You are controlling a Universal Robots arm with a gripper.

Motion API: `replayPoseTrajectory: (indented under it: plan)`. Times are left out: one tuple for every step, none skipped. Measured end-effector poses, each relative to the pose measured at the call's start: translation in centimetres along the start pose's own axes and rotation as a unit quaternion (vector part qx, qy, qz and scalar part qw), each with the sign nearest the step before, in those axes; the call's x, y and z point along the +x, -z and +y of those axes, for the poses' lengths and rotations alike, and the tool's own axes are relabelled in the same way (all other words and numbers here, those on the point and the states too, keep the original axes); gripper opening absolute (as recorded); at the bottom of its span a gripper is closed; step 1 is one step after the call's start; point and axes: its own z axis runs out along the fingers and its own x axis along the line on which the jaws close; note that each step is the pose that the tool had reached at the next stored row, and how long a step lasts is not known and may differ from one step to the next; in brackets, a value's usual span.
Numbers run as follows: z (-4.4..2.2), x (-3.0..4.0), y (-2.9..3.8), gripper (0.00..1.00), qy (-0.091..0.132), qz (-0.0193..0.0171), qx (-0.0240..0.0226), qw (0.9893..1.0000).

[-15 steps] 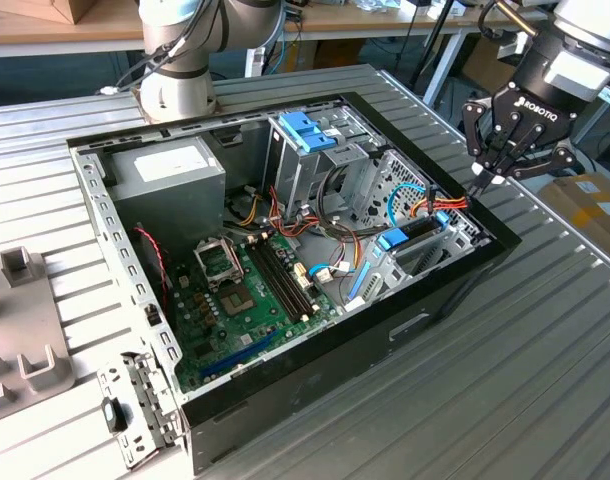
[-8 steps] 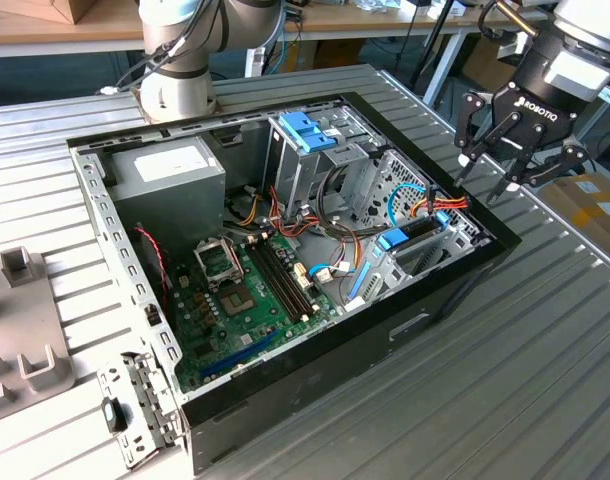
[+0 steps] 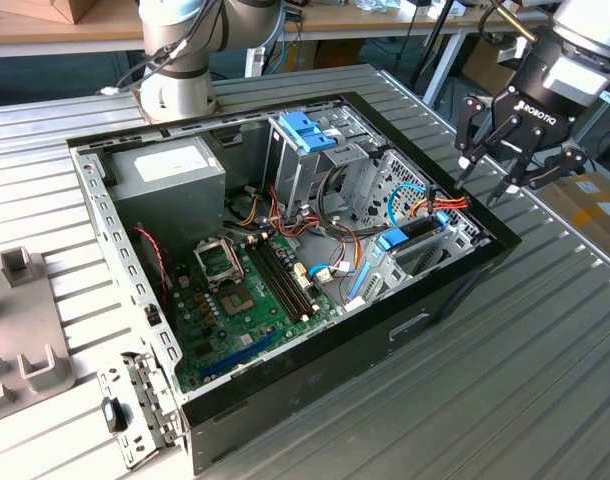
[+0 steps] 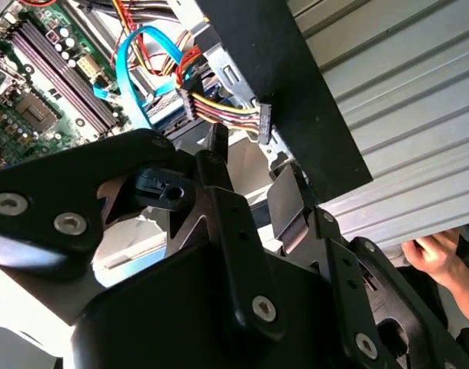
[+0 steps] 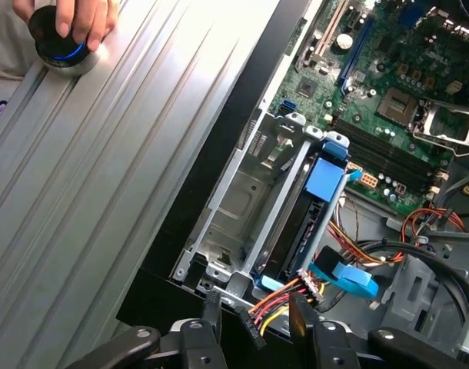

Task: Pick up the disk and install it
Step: 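Insert the first disk wire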

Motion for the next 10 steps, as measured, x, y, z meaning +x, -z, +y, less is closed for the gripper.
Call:
replayPoseTrajectory:
  plan:
    - [-0.16, 0.06, -0.14, 0.48, 0.0, 0.0, 0.0, 1.0]
    - [-0.22, 0.08, -0.22, 0.48, 0.0, 0.0, 0.0, 1.0]
    - [-0.28, 0.11, -0.3, 0.48, 0.0, 0.0, 0.0, 1.0]
    - [-0.37, 0.15, -0.47, 0.48, 0.001, 0.0001, 0.0, 1.0]
    - [-0.44, 0.18, -0.63, 0.48, 0.001, 0.0001, 0.0, 1.0]
    - [-0.49, 0.2, -0.72, 0.48, 0.002, 0.0002, -0.0001, 1.0]
    - [-0.55, 0.22, -0.84, 0.48, 0.003, 0.0003, -0.0001, 1.0]
    - [-0.59, 0.24, -0.93, 0.48, 0.004, 0.0005, -0.0001, 1.0]
    - [-0.62, 0.25, -1.0, 0.48, 0.005, 0.0007, -0.0001, 1.0]
    - [-0.67, 0.25, -1.06, 0.48, 0.007, 0.0009, -0.0002, 1.0]
